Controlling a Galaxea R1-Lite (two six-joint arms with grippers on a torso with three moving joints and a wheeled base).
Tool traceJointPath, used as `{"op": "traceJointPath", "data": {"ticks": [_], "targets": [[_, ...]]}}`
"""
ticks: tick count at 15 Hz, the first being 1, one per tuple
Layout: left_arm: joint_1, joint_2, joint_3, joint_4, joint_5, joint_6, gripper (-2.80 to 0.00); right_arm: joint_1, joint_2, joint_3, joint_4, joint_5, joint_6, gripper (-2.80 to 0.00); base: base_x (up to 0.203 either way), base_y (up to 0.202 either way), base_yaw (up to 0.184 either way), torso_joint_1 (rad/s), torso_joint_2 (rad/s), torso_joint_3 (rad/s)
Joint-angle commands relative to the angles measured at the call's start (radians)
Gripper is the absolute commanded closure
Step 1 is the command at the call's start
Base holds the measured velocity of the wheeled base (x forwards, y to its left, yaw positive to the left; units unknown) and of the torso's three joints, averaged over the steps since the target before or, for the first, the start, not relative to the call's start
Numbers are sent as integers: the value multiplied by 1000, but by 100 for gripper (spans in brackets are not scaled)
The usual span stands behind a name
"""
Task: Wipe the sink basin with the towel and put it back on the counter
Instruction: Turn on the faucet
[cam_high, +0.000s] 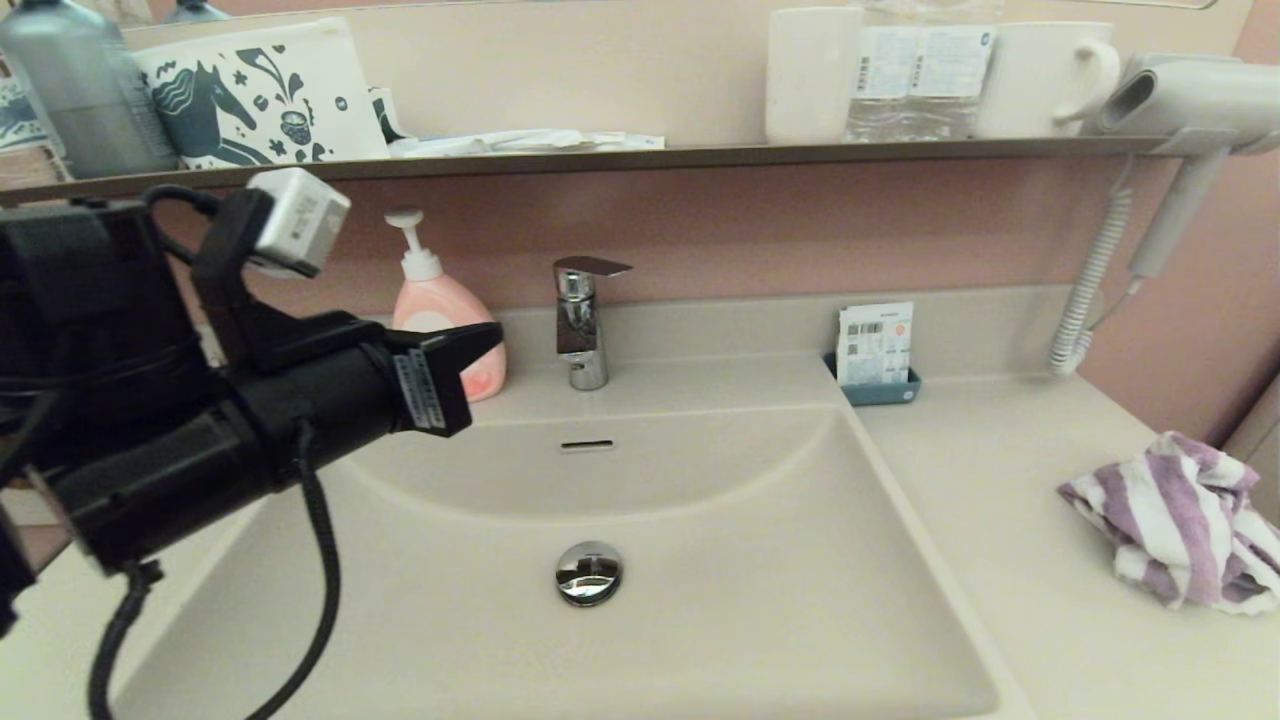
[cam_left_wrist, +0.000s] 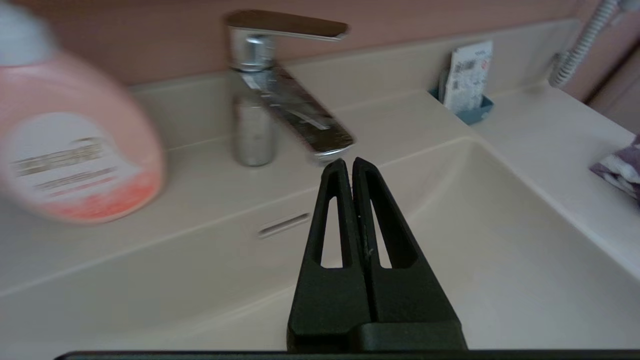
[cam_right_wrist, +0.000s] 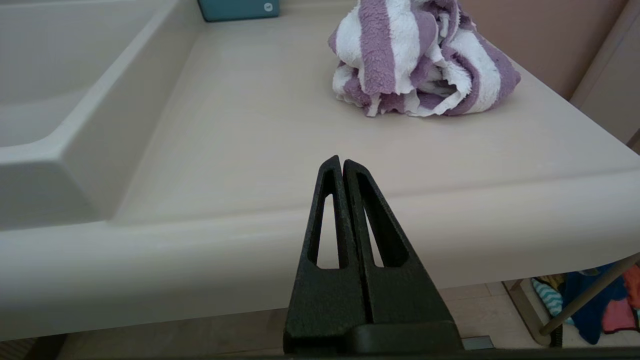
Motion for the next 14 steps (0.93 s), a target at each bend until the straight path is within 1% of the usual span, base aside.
{"op": "traceJointPath", "data": {"ticks": [1, 5, 8, 11, 14], "targets": [[-27, 130, -43, -14, 14, 0, 0, 0, 0, 0, -1, 0, 0, 0, 0, 0, 0, 0, 0, 0], [-26, 235, -197, -22, 30, 7, 0, 0, 0, 0, 0, 0, 0, 0, 0, 0, 0, 0, 0, 0], [-30, 316, -280, -20, 31, 20, 0, 0, 0, 0, 0, 0, 0, 0, 0, 0, 0, 0, 0, 0], [-25, 381, -326, -26, 30, 22, 0, 0, 0, 0, 0, 0, 0, 0, 0, 0, 0, 0, 0, 0], [-28, 438, -346, -50, 31, 19, 0, 0, 0, 0, 0, 0, 0, 0, 0, 0, 0, 0, 0, 0]]}}
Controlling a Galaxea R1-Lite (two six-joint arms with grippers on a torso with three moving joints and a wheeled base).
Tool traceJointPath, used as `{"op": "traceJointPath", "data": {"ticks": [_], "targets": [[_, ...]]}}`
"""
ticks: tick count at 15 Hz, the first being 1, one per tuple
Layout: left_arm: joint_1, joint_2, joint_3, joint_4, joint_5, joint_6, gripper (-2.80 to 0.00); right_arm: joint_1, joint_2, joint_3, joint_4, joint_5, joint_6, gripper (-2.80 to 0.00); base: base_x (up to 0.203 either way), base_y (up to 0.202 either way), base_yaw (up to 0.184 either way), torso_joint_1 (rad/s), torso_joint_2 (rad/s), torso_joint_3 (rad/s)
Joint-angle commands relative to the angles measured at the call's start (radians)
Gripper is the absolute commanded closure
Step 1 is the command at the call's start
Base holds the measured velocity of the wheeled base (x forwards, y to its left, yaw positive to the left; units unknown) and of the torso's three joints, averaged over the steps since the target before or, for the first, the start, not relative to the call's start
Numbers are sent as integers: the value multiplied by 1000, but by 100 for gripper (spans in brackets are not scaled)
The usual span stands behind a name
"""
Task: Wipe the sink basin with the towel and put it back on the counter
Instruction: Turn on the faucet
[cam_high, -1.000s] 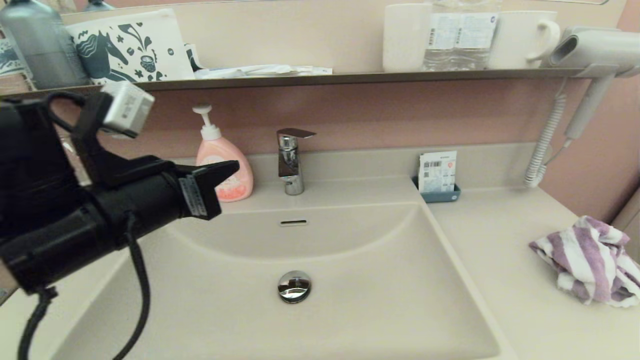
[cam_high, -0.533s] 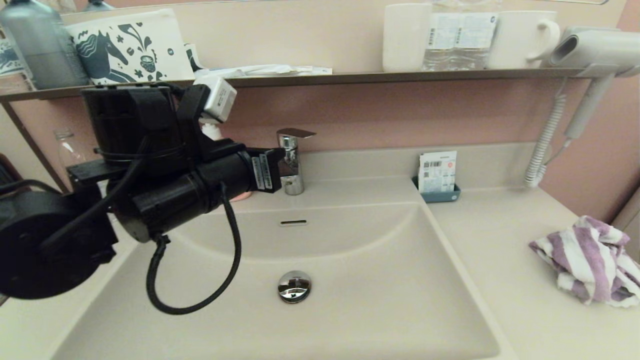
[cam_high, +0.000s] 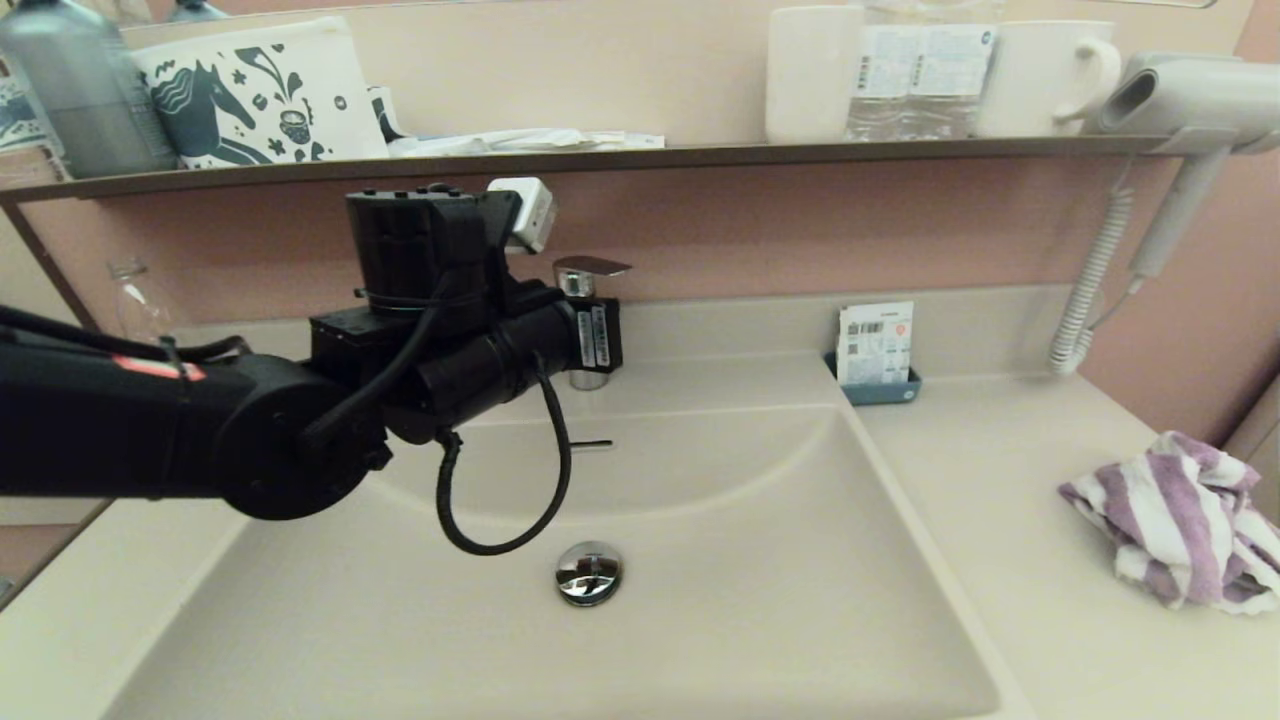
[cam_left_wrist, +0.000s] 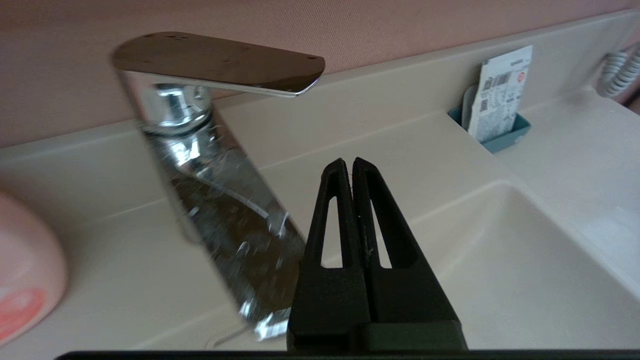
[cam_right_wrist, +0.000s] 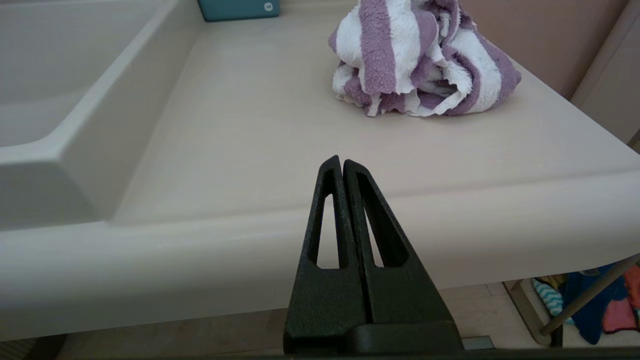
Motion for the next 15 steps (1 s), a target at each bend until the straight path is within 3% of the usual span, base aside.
{"op": "traceJointPath", "data": {"ticks": [1, 12, 15], "targets": [[-2, 69, -31, -24, 2, -1, 0, 0, 0, 0, 0, 0, 0, 0, 0, 0, 0, 0, 0, 0], [4, 152, -127, -155, 22, 1, 0, 0, 0, 0, 0, 0, 0, 0, 0, 0, 0, 0, 0, 0], [17, 153, -145, -182, 27, 30, 0, 0, 0, 0, 0, 0, 0, 0, 0, 0, 0, 0, 0, 0]]}}
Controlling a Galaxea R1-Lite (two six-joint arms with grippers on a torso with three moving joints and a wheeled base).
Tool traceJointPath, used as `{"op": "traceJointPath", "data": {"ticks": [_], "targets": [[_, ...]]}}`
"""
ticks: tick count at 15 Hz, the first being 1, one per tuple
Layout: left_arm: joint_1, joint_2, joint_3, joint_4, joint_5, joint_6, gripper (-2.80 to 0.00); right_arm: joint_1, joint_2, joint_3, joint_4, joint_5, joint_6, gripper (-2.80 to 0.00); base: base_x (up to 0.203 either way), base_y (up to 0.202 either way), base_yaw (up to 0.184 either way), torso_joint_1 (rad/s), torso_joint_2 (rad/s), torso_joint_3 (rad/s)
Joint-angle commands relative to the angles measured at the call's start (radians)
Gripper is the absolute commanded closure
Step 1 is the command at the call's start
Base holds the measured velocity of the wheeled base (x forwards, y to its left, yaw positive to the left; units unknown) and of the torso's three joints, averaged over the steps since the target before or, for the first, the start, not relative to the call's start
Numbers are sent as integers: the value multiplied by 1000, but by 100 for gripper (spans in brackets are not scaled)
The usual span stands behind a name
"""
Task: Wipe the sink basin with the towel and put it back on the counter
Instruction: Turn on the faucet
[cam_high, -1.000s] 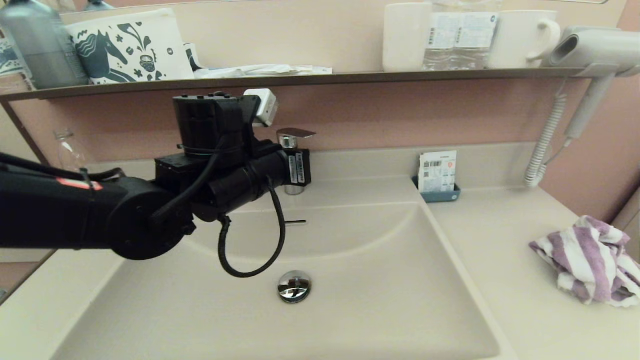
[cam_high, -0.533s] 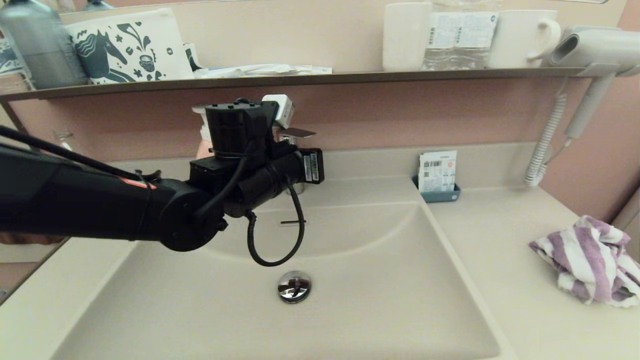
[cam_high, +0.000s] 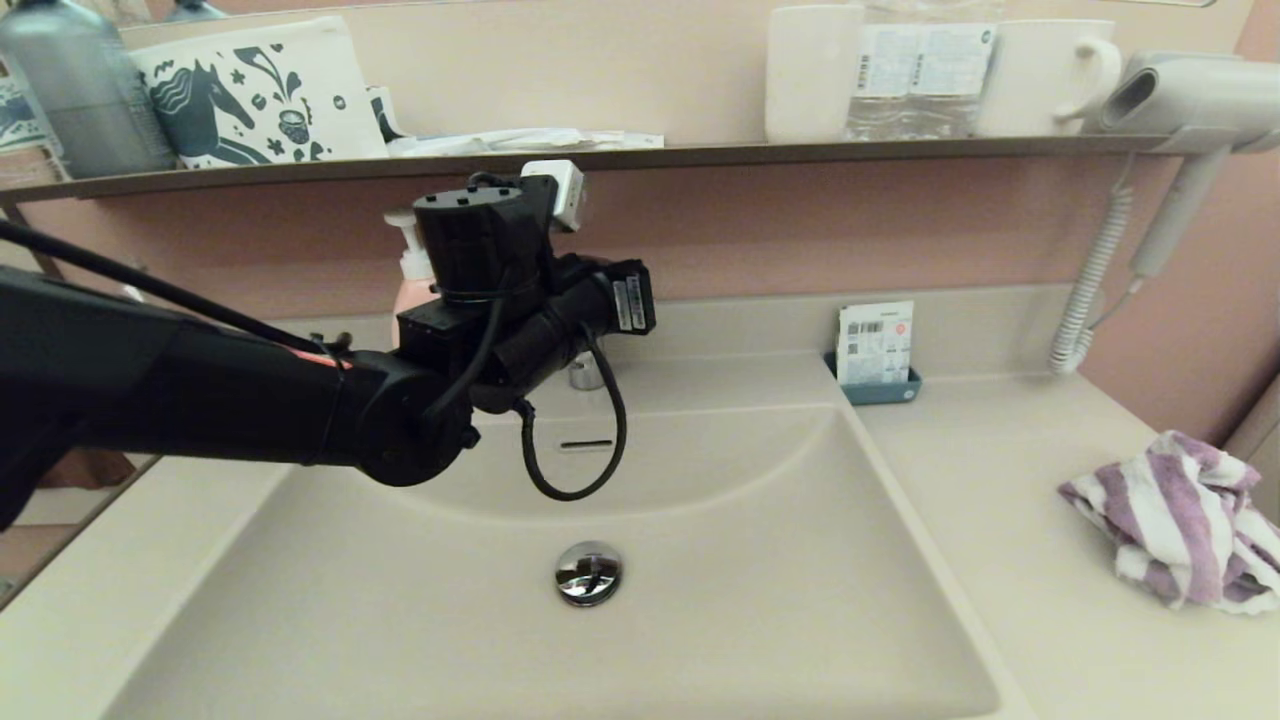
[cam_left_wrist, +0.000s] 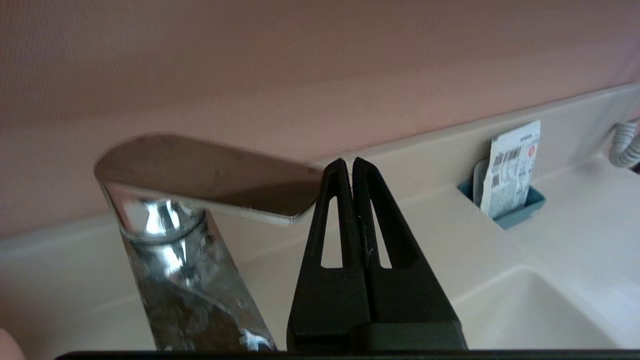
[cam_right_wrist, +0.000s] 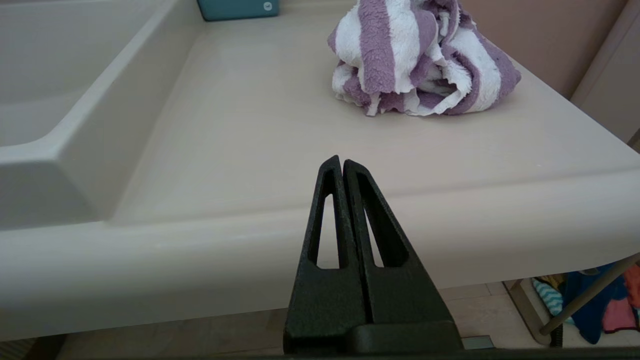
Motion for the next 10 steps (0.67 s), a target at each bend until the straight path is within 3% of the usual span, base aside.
{"op": "traceJointPath", "data": {"ticks": [1, 10], "targets": [[4, -3, -11, -4, 2, 2, 0, 0, 0, 0, 0, 0, 0, 0, 0, 0, 0, 0, 0, 0], [-56, -70, 68, 1, 4, 0, 0, 0, 0, 0, 0, 0, 0, 0, 0, 0, 0, 0, 0, 0]]}}
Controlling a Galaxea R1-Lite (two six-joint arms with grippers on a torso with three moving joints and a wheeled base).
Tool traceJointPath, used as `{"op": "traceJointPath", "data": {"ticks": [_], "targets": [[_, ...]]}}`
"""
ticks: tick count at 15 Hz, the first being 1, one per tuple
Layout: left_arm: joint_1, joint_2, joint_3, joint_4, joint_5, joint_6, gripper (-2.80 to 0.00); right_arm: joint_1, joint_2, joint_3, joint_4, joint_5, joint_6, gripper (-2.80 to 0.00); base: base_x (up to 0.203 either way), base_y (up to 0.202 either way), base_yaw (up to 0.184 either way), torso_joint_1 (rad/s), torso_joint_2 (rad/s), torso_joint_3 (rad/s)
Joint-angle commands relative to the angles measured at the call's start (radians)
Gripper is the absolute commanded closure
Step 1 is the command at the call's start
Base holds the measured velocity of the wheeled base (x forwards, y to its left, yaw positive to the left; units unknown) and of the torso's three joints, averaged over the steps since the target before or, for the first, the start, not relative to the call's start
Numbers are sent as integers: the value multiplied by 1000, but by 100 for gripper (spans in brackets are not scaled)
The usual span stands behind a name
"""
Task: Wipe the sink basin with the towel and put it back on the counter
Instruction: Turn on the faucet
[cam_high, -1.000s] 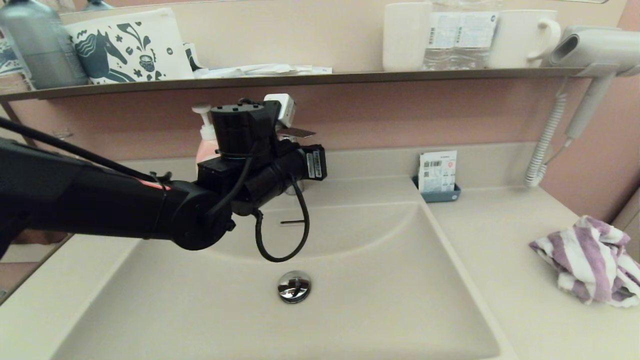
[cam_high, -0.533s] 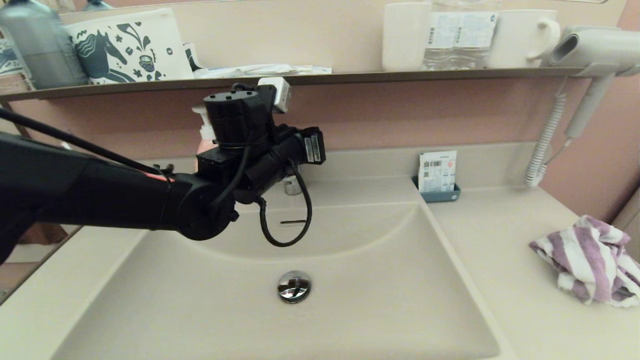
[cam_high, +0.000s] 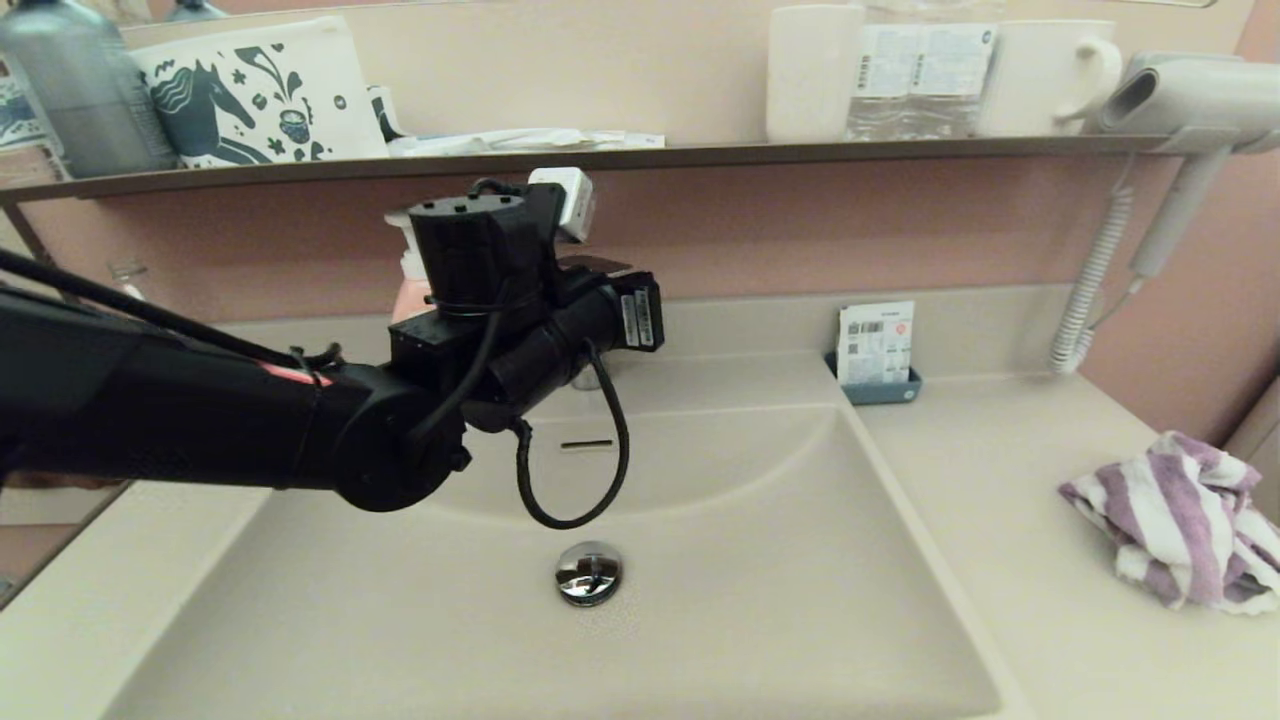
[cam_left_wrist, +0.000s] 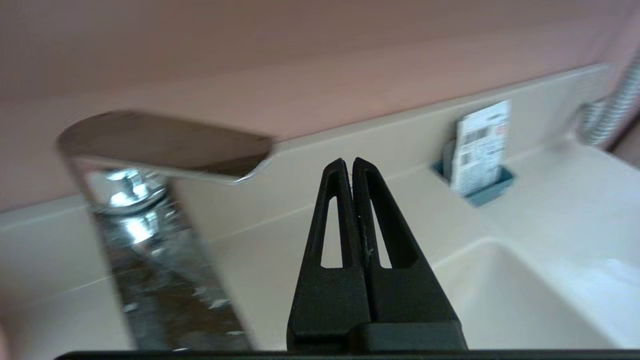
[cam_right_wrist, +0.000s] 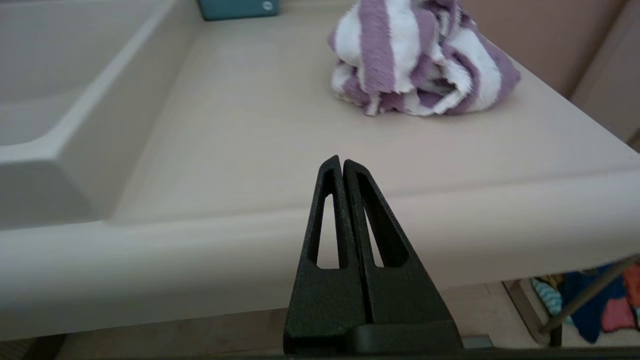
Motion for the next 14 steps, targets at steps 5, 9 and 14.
{"op": "traceJointPath", "data": {"ticks": [5, 9, 14], "targets": [[30, 45, -1, -6, -1, 1, 0, 1, 0, 0, -1, 0, 0, 0, 0, 0, 0, 0, 0, 0], [88, 80, -68, -4, -10, 2, 0, 1, 0, 0, -1, 0, 0, 0, 0, 0, 0, 0, 0, 0], [107, 72, -103, -1, -17, 21, 0, 1, 0, 0, -1, 0, 0, 0, 0, 0, 0, 0, 0, 0]]}}
